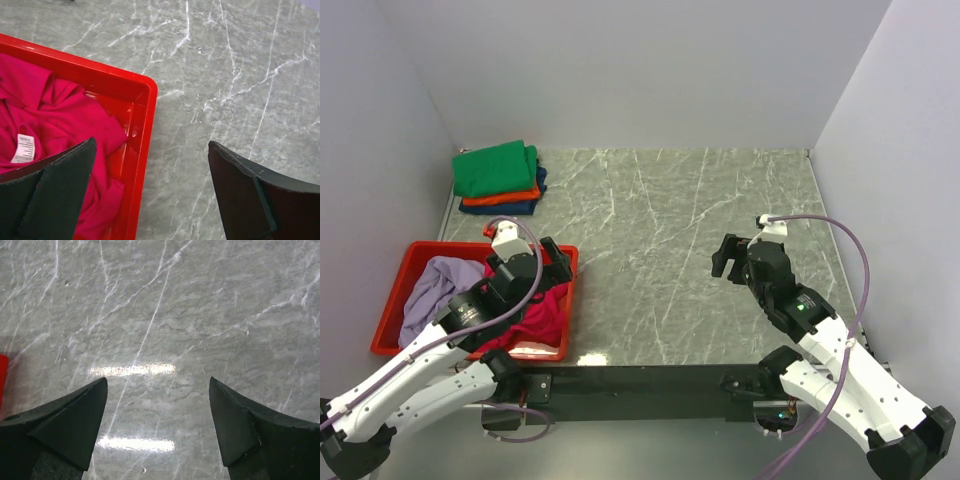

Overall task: Fold and stack the t-shirts
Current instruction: Grab the tshirt from the pile

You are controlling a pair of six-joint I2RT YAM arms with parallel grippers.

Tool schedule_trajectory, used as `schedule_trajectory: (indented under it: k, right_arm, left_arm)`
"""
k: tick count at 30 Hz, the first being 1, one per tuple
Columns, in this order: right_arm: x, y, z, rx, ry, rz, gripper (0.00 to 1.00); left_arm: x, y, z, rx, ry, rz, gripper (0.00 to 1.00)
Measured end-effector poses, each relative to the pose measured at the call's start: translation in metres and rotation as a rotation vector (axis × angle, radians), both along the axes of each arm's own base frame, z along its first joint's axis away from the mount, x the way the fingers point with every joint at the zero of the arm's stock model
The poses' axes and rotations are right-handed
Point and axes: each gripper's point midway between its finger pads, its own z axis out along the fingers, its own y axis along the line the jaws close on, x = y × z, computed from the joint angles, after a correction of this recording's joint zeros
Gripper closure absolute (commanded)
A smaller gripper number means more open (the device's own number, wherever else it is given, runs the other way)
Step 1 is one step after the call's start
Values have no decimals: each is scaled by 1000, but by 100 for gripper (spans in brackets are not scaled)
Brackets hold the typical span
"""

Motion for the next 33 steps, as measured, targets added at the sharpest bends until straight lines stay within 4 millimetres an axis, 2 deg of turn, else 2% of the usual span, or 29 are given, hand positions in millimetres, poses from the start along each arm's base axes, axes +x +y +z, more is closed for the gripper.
schedule_trajectory:
  k: [7, 11, 16, 18, 20, 23, 27, 31, 33]
  right_arm:
    - [0, 0, 0, 0, 1, 0, 12]
    - [0, 0, 0, -1, 2, 0, 12]
    - [0, 1, -1, 0, 2, 2, 12]
    - [1, 2, -1, 1, 4, 5, 11]
    - [1, 3, -2, 0, 8, 9, 12]
    - [2, 3, -4, -5, 14, 14, 12]
    - [2, 5, -5, -2, 15, 23, 12]
    - [2, 8, -5, 2, 16, 38, 11]
    - [2, 9, -5, 3, 16, 46, 11]
  left_arm:
    - [0, 8, 4, -9, -20, 38, 1]
    - [3, 5, 13, -39, -56, 34, 1]
    - [23, 4, 11, -30, -76, 69, 1]
    - [43, 18, 5, -34, -63, 132, 1]
    - [66, 48, -9, -55, -38, 241, 1]
    - [77, 90, -24, -63, -8, 382, 1]
    - [73, 118, -24, -69, -15, 502, 1]
    - [56, 134, -17, -98, -69, 602, 1]
    - [47, 140, -20, -104, -69, 644, 1]
